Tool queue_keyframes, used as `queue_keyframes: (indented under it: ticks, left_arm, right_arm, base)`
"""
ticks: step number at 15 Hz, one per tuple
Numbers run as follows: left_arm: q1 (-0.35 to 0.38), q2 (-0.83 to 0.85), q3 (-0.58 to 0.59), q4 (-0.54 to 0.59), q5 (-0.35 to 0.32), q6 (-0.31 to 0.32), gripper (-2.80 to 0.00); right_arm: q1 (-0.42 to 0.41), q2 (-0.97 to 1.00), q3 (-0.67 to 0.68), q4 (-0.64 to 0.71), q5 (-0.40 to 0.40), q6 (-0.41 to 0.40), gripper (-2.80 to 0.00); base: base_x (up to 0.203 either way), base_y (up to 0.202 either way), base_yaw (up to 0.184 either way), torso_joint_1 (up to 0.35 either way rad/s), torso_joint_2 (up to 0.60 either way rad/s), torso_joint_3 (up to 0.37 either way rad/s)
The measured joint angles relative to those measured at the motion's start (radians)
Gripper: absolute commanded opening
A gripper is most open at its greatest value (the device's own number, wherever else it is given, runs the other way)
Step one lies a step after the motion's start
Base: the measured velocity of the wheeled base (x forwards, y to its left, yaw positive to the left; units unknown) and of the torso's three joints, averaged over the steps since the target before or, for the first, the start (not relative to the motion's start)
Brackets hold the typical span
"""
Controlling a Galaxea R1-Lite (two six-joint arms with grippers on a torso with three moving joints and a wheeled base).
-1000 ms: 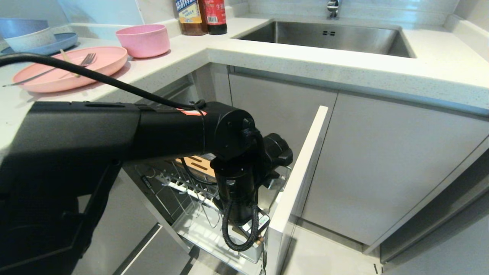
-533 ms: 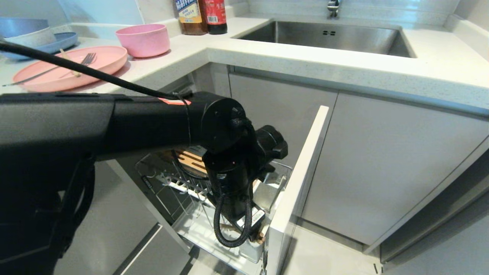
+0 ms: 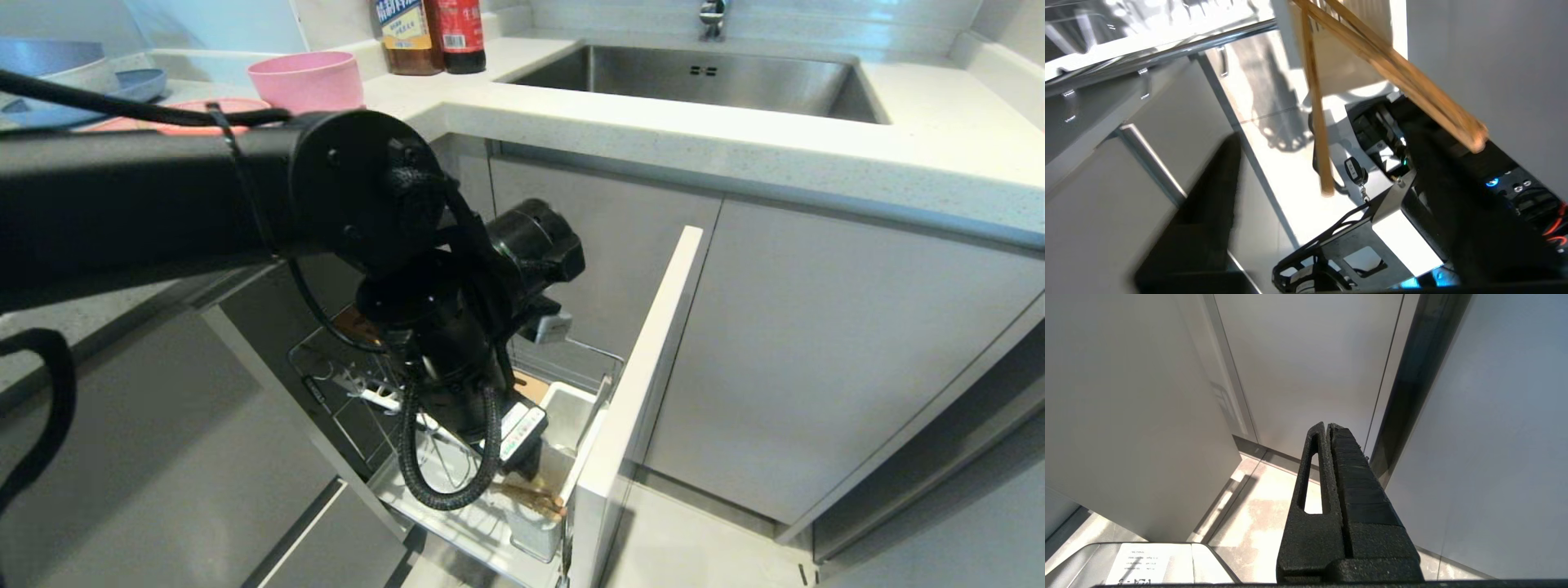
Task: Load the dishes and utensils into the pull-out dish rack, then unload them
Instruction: Pick up the chopsticks and place it in the cupboard
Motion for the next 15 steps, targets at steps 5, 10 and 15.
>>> queue_keyframes:
  ticks: [5,10,15]
  left_arm:
    - [0.000,-0.104,0.001,-0.061,0.104,-0.122,-2.80]
    - [-0.001,-0.189,0.001,-0.350,0.277,-0.310,-2.80]
    - [0.006,-0.265,0.001,-0.687,0.520,-0.429,-2.80]
  right_arm:
    - [0.000,0.000,0.000,0.000,0.000,0.000,-2.80]
    - [0.000,0.000,0.000,0.000,0.000,0.000,-2.80]
    - [0.000,0.000,0.000,0.000,0.000,0.000,-2.80]
  base:
    - [0.000,0.000,0.000,0.000,0.00,0.000]
    - [0.000,0.000,0.000,0.000,0.00,0.000]
    - [0.000,0.000,0.000,0.000,0.00,0.000]
